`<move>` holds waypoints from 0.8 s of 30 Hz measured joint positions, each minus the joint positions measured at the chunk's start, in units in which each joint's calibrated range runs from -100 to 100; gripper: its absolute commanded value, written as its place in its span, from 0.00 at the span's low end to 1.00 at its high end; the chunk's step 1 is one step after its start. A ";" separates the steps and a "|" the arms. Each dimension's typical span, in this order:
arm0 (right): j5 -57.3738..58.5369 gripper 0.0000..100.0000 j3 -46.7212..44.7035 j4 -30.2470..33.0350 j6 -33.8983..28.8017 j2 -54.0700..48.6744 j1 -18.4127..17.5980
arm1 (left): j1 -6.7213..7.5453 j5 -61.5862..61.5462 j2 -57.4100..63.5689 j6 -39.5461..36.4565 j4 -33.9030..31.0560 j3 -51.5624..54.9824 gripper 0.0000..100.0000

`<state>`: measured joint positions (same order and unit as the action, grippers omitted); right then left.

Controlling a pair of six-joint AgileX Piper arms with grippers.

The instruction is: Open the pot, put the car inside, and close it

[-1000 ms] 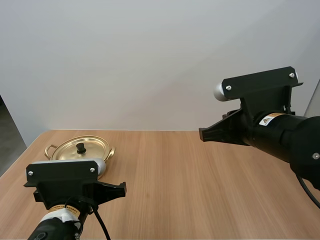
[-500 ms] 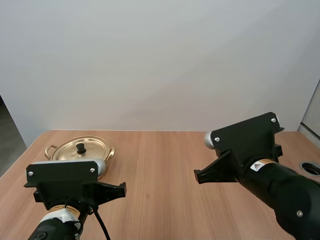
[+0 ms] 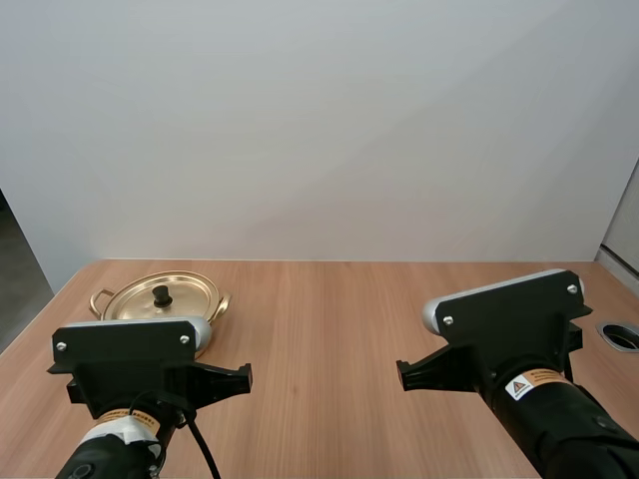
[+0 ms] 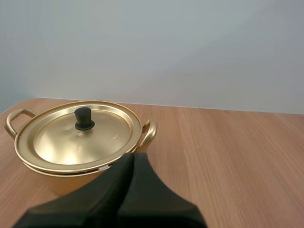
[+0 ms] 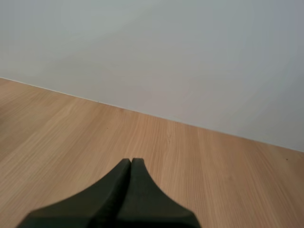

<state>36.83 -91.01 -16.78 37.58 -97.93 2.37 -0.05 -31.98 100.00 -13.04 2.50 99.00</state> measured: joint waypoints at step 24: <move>-6.97 0.00 -8.99 11.23 -18.50 -0.97 0.00 | 0.00 0.00 0.00 0.00 0.00 0.00 0.00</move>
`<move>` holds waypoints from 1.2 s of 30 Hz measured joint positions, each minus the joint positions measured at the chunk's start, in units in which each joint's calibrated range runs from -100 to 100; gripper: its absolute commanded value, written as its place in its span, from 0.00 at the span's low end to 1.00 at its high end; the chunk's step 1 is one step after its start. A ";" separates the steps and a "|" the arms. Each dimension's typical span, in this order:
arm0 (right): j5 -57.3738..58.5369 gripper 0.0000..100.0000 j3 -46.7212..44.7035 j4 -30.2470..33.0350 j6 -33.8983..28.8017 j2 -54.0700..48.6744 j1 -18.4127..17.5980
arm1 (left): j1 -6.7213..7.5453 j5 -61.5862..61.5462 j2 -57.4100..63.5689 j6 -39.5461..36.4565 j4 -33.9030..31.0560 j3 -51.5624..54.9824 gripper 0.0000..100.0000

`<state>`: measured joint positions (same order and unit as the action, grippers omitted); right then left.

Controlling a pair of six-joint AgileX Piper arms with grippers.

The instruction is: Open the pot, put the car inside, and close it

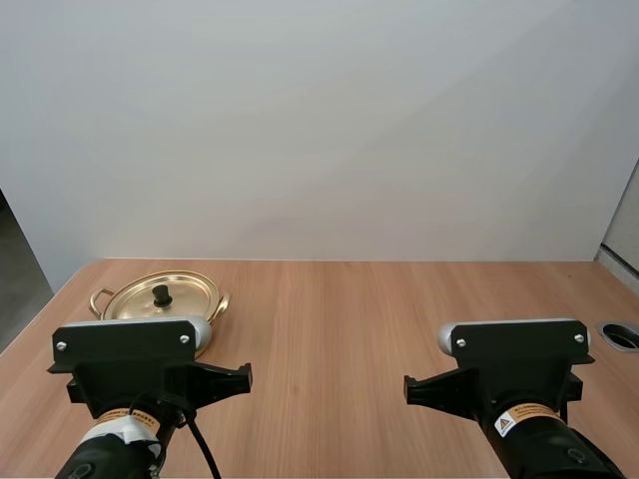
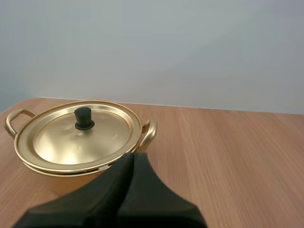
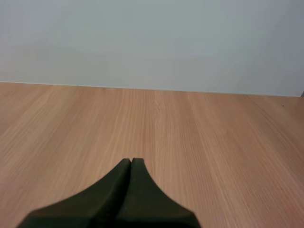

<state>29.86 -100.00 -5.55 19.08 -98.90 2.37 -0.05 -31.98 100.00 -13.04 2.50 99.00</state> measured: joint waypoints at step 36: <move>-0.35 0.00 0.00 -0.18 -2.27 0.00 0.00 | 0.00 0.00 0.00 0.00 0.00 0.00 0.00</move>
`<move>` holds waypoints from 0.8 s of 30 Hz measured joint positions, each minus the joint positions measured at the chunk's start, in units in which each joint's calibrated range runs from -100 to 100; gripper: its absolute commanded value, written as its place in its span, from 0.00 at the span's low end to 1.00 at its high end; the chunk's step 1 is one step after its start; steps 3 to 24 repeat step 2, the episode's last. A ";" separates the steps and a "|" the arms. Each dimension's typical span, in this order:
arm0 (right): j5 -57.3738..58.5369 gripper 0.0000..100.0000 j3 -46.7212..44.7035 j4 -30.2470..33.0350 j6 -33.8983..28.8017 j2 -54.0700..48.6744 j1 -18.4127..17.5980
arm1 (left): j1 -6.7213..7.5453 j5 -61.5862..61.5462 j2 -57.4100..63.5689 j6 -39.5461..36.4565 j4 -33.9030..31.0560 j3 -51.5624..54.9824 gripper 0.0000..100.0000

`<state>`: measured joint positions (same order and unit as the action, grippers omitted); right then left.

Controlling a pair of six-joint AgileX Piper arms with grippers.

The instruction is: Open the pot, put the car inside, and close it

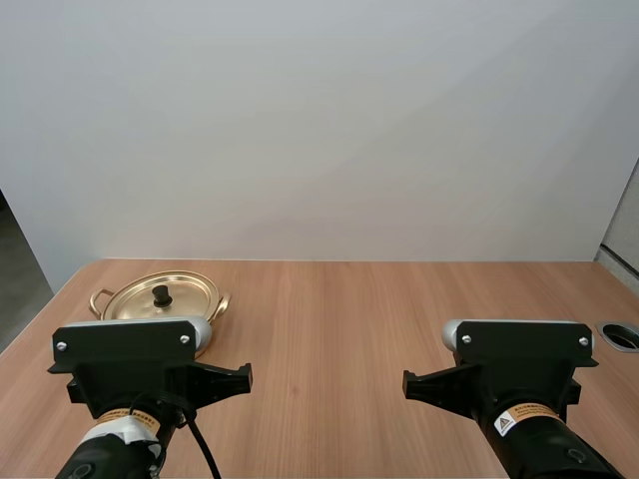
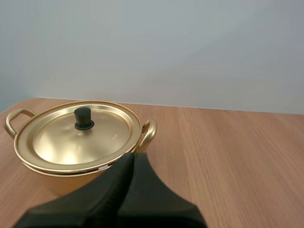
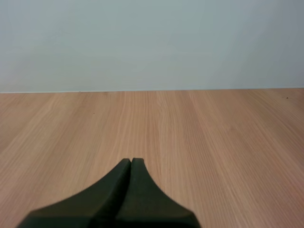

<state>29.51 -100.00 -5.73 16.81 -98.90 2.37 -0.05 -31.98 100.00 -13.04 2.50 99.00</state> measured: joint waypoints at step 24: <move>0.00 0.00 0.00 0.00 0.00 0.00 0.00 | 0.00 0.00 0.00 0.00 0.00 0.00 0.00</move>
